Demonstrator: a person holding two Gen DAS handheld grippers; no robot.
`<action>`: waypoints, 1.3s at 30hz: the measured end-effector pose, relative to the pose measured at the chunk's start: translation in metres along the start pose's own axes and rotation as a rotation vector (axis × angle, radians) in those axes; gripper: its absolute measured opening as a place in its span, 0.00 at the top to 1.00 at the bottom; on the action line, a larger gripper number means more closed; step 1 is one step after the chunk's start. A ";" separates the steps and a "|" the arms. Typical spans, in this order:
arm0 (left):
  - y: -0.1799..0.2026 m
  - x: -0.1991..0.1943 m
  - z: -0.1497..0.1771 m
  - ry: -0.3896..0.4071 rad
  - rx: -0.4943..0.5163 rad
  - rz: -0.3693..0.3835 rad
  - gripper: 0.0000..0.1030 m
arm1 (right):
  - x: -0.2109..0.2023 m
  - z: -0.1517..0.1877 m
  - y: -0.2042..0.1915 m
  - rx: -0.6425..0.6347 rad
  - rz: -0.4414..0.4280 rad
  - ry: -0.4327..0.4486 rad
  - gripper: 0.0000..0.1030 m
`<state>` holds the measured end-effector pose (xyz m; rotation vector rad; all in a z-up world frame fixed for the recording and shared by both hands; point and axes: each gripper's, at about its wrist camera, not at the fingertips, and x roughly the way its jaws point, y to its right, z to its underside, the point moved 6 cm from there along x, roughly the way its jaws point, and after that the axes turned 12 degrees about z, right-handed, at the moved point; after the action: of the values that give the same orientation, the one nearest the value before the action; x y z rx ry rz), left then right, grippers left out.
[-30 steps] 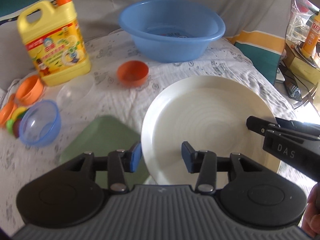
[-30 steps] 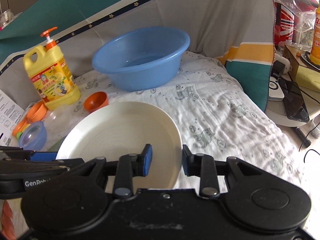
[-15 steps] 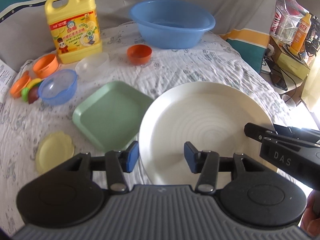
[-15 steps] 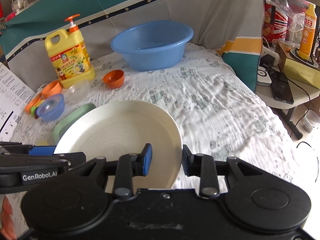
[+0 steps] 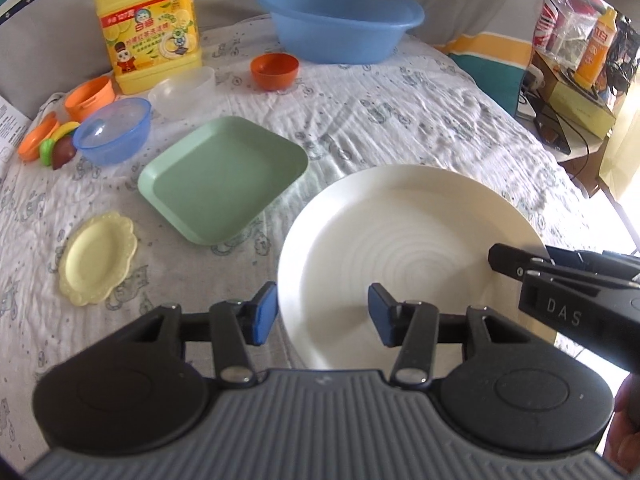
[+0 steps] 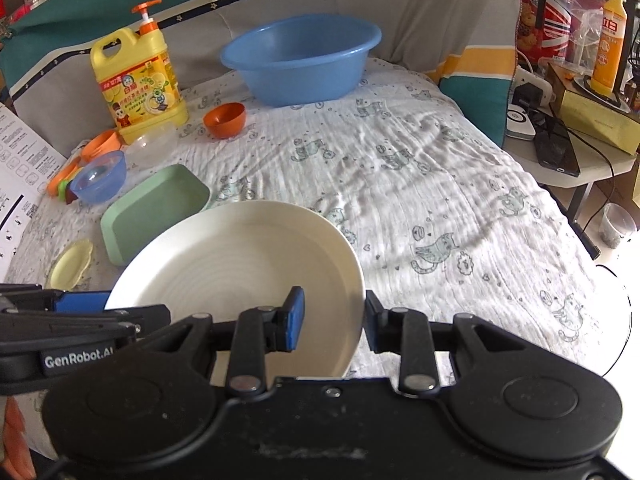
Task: Organize plates and bowls
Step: 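Lift the white plate with the right tool and carry it across the table, then lower the white plate onto the sheet and open the right tool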
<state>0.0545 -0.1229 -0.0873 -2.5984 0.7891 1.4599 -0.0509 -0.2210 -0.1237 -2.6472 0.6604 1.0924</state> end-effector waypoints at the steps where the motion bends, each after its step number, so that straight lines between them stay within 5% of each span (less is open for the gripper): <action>1: 0.001 0.002 0.000 -0.003 0.004 0.000 0.54 | 0.002 0.000 0.001 0.003 0.001 -0.002 0.70; 16: 0.003 0.032 0.001 -0.053 0.015 0.000 0.52 | 0.031 0.000 0.006 0.011 0.009 -0.016 0.68; 20: 0.003 0.037 0.002 -0.065 0.018 0.006 0.42 | 0.037 0.003 0.006 0.014 0.000 -0.038 0.66; 23: 0.004 0.036 0.001 -0.053 0.045 -0.018 0.20 | 0.037 0.003 0.004 0.010 -0.003 -0.034 0.47; 25: 0.003 0.033 0.001 -0.044 0.068 -0.046 0.10 | 0.035 0.001 0.006 0.007 0.014 -0.017 0.19; 27: 0.000 0.029 0.000 -0.033 0.062 -0.048 0.03 | 0.032 -0.002 0.007 0.017 0.009 0.002 0.05; 39: -0.020 0.000 -0.008 0.037 -0.001 -0.051 0.00 | 0.008 -0.013 0.011 0.037 0.028 0.048 0.00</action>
<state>0.0698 -0.1077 -0.0864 -2.6327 0.7199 1.4039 -0.0423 -0.2376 -0.1204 -2.6484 0.7215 1.0164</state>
